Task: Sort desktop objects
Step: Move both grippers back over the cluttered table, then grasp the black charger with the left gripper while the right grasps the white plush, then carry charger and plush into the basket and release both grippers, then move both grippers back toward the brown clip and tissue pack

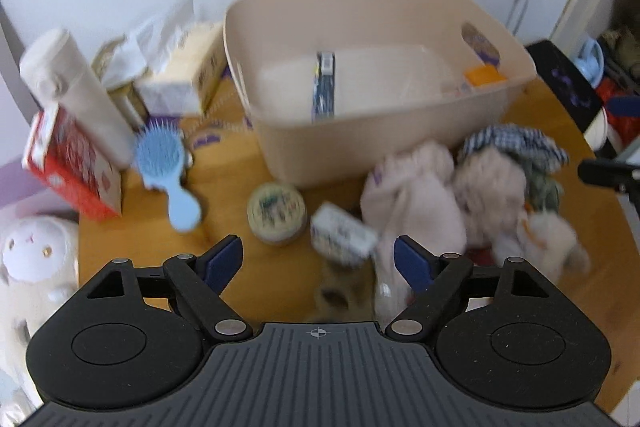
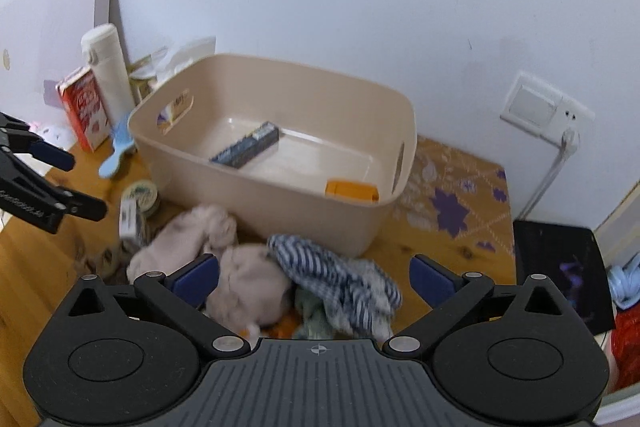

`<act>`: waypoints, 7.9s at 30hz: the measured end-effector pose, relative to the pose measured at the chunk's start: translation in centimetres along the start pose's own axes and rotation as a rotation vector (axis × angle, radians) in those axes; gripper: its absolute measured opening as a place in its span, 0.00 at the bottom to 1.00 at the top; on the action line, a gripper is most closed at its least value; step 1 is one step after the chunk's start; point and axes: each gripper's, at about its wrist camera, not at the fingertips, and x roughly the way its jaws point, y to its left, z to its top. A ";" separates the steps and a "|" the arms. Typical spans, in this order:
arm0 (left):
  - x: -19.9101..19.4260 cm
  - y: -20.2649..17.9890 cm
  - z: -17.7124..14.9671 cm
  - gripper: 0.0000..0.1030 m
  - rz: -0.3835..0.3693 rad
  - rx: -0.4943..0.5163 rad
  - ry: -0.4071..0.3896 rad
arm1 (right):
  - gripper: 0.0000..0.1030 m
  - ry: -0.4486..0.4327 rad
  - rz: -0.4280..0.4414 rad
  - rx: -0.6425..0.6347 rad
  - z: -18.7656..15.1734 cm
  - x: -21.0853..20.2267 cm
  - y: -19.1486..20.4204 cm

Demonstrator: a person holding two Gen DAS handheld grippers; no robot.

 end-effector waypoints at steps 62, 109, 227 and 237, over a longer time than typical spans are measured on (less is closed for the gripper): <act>3.0 -1.9 -10.5 0.31 -0.108 -0.052 0.170 | 0.21 0.150 0.141 0.130 -8.2 3.5 2.9; -5.5 0.7 -0.9 0.31 -0.071 -0.034 -0.142 | 0.16 -0.183 0.066 0.111 -1.0 -6.9 -0.6; 2.9 2.2 -7.2 0.81 -0.039 0.003 -0.005 | 1.00 -0.004 0.138 0.064 -8.5 1.2 9.3; 4.0 2.1 -8.3 0.81 -0.060 0.022 0.006 | 1.00 0.062 0.161 0.065 -9.8 3.2 11.8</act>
